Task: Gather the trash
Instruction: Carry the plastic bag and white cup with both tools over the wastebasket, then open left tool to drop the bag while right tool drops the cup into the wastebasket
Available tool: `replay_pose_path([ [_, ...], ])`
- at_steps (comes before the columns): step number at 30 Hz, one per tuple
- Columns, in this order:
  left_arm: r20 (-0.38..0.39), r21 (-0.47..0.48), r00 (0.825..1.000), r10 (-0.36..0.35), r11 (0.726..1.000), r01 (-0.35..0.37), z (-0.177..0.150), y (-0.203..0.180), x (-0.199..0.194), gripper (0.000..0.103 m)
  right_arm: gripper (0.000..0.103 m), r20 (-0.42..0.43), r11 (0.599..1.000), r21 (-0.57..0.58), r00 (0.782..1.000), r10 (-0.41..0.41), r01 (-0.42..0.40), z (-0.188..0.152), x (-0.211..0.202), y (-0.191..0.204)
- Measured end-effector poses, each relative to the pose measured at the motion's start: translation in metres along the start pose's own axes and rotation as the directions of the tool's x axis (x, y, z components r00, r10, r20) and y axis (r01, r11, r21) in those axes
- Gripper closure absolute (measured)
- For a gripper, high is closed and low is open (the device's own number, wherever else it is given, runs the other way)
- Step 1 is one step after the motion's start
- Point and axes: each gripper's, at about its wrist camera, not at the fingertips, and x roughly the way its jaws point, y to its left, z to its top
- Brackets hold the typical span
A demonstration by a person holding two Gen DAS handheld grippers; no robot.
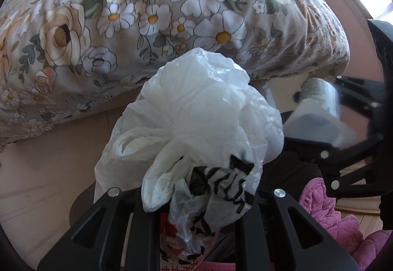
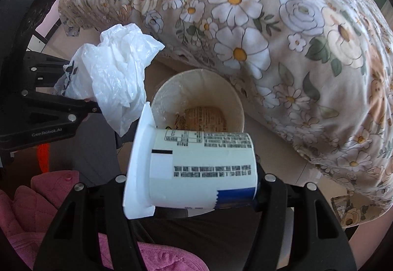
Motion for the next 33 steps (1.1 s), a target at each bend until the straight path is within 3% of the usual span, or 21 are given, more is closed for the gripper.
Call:
replay_pose_path([
  [12,-0.180,-0.135,0.982,-0.051,0.990,0.026,0.006,0.038,0.112,0.084,0.041,-0.157,0.997,0.057,0.986,0.052,-0.044,0.006,0.112,-0.018],
  [27,-0.271,-0.269,0.958,-0.091,0.963,0.015,0.030,0.057,0.199,0.077,0.041,-0.290,0.994,0.097,0.954,0.076,-0.049,0.013,0.212,-0.035],
  [30,-0.284,-0.278,0.955,-0.080,0.960,-0.002,0.028,0.061,0.209,0.059,0.041,-0.308,0.994,0.104,0.949,0.073,-0.043,0.015,0.221,-0.037],
  [32,-0.289,-0.297,0.954,-0.080,0.955,-0.010,0.030,0.061,0.217,0.034,0.041,-0.321,0.994,0.099,0.945,0.067,-0.037,0.016,0.229,-0.037],
  [33,-0.288,-0.305,0.954,-0.084,0.952,-0.008,0.029,0.062,0.219,0.032,0.041,-0.326,0.995,0.094,0.943,0.063,-0.033,0.016,0.232,-0.036],
])
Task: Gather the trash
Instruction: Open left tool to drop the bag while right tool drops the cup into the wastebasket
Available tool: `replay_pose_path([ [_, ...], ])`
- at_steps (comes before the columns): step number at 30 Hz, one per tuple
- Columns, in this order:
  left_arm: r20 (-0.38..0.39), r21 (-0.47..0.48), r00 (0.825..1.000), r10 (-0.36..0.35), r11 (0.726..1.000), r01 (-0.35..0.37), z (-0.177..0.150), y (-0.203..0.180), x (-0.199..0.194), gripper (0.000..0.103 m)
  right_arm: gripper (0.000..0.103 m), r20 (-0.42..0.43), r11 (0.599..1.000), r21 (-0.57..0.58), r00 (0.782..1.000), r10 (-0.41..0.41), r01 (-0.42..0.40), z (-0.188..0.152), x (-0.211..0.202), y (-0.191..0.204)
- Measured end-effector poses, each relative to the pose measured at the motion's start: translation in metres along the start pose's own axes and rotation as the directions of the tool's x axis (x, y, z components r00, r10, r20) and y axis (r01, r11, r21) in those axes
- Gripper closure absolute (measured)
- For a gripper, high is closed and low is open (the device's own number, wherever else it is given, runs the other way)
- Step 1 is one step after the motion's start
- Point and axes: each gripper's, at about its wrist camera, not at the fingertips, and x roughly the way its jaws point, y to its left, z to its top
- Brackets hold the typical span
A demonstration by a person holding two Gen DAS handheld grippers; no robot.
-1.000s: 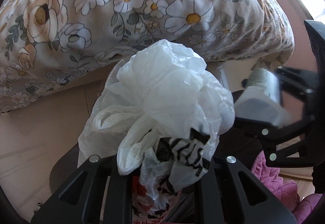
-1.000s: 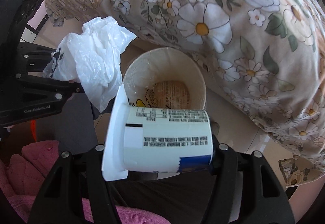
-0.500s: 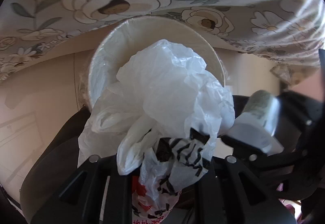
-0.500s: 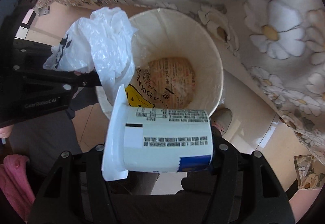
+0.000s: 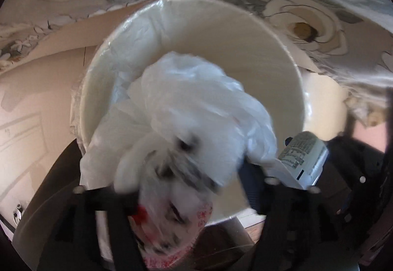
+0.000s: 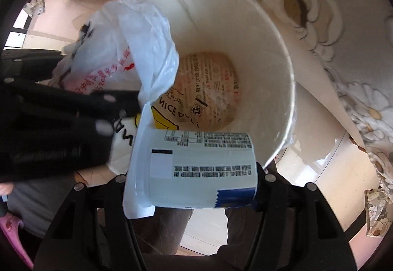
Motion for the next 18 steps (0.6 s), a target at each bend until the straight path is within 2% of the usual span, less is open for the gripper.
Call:
replay_pose_path([
  [7,0.001,-0.012,1.000,0.008,1.000,-0.008,0.002,0.003,0.004,0.019,0.040,-0.012,1.000,-0.011,1.000,-0.006,0.006,0.005,0.006,0.010],
  [12,0.016,-0.020,0.999,-0.044,0.999,0.044,0.005,0.012,-0.006,0.016,0.040,0.001,1.000,0.025,1.000,0.015,-0.015,0.007,0.009,-0.001],
  [13,0.020,-0.021,0.998,-0.057,0.998,0.058,0.004,0.023,-0.013,0.016,0.040,0.006,0.999,0.030,1.000,0.013,-0.013,0.007,0.006,-0.003],
  [18,0.036,-0.028,0.996,-0.082,0.996,0.083,0.009,0.021,-0.018,0.016,0.040,0.043,0.999,0.042,0.999,-0.001,-0.001,-0.005,-0.011,-0.010],
])
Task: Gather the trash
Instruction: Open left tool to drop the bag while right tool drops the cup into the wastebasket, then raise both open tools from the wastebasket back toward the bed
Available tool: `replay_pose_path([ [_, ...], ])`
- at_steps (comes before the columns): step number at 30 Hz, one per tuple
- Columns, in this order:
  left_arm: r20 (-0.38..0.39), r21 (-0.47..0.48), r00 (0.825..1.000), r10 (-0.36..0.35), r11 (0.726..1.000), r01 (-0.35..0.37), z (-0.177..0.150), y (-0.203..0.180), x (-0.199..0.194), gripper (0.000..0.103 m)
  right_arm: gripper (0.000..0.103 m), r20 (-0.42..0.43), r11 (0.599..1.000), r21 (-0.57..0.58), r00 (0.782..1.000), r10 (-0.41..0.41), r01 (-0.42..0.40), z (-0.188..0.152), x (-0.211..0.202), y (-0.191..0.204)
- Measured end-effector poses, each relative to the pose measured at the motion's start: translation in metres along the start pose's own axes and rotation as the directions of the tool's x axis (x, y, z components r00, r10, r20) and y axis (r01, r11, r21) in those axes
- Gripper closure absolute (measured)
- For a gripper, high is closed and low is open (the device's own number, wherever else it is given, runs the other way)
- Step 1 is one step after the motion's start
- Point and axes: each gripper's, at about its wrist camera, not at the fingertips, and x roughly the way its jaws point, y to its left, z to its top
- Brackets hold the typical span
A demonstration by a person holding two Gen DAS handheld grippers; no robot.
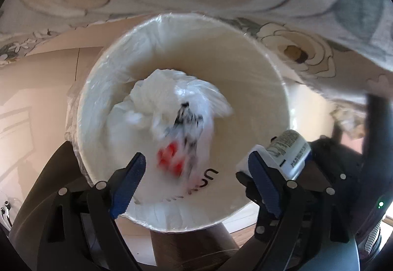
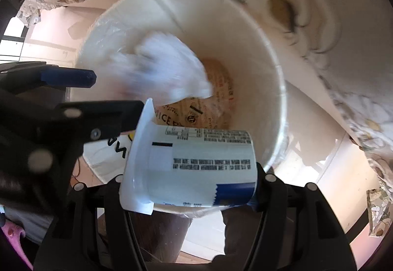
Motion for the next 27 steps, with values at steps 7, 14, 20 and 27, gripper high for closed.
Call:
replay_pose_path([
  [7,0.012,0.008,1.000,0.017,1.000,-0.017,0.000,-0.010,-0.003,0.016,0.040,-0.001,1.000,0.008,1.000,0.027,-0.026,0.000,-0.007,0.004],
  [14,0.022,-0.007,0.999,0.045,0.999,-0.045,-0.002,-0.008,-0.006,0.016,0.032,0.006,1.000,0.011,1.000,0.026,-0.026,0.021,0.000,0.008],
  [20,0.038,-0.010,0.998,0.056,0.998,-0.056,-0.009,0.002,-0.023,0.016,0.032,0.016,1.000,0.001,1.000,0.019,-0.019,0.020,-0.011,0.013],
  [27,0.079,0.035,0.993,0.088,0.995,-0.091,-0.025,-0.016,-0.050,0.016,0.032,0.068,1.000,-0.027,0.998,0.005,-0.003,0.002,-0.041,0.012],
])
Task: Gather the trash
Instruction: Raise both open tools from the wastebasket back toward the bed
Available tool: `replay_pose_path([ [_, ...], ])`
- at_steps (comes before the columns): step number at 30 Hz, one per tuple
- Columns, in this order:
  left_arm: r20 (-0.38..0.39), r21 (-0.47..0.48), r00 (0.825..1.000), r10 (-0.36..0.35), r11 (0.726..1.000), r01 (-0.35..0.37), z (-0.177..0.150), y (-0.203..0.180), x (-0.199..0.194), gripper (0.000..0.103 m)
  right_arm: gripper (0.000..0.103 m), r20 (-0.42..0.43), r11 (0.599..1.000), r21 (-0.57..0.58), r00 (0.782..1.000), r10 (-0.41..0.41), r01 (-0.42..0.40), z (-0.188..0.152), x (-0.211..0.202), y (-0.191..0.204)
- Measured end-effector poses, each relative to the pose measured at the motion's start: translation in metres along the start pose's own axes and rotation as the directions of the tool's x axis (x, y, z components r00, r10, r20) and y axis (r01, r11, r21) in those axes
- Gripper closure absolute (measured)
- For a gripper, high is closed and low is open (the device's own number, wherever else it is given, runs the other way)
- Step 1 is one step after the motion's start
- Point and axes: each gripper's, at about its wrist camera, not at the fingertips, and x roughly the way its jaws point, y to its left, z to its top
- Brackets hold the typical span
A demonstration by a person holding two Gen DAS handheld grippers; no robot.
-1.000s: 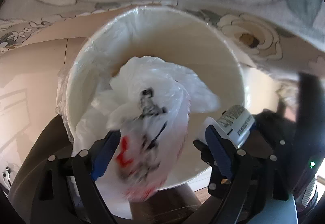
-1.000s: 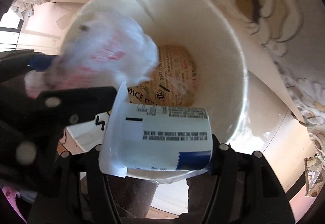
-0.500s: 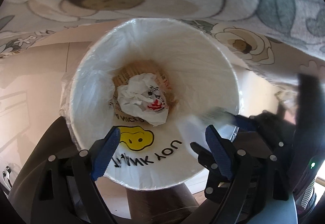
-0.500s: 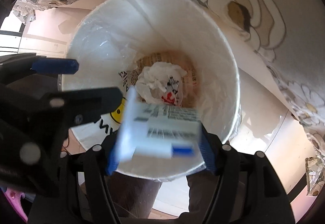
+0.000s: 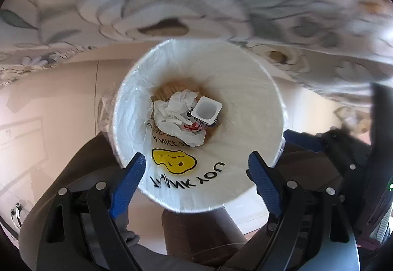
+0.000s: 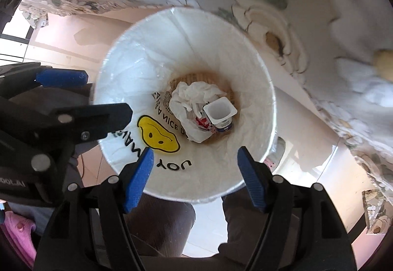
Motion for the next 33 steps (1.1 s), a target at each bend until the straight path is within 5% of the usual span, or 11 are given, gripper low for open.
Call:
replay_pose_path([
  [10,0.135,0.086,0.989,0.055,0.994,-0.067,-0.037,-0.033,-0.065,0.016,0.032,0.125,0.998,-0.025,0.991,-0.047,0.051,-0.031,-0.072,0.015],
  [17,0.245,0.154,0.965,0.091,0.979,-0.132,-0.062,-0.055,-0.109,0.016,0.032,0.225,0.992,-0.046,0.969,-0.102,0.115,-0.056,-0.117,0.029],
  [24,0.364,0.190,0.926,0.102,0.965,-0.182,-0.081,-0.070,-0.163,0.016,0.032,0.339,0.984,-0.050,0.930,-0.143,0.170,-0.074,-0.179,0.037],
  [33,0.529,0.192,0.845,0.077,0.959,-0.207,-0.098,-0.082,-0.243,0.016,0.032,0.513,0.973,-0.024,0.839,-0.183,0.228,-0.095,-0.275,0.037],
])
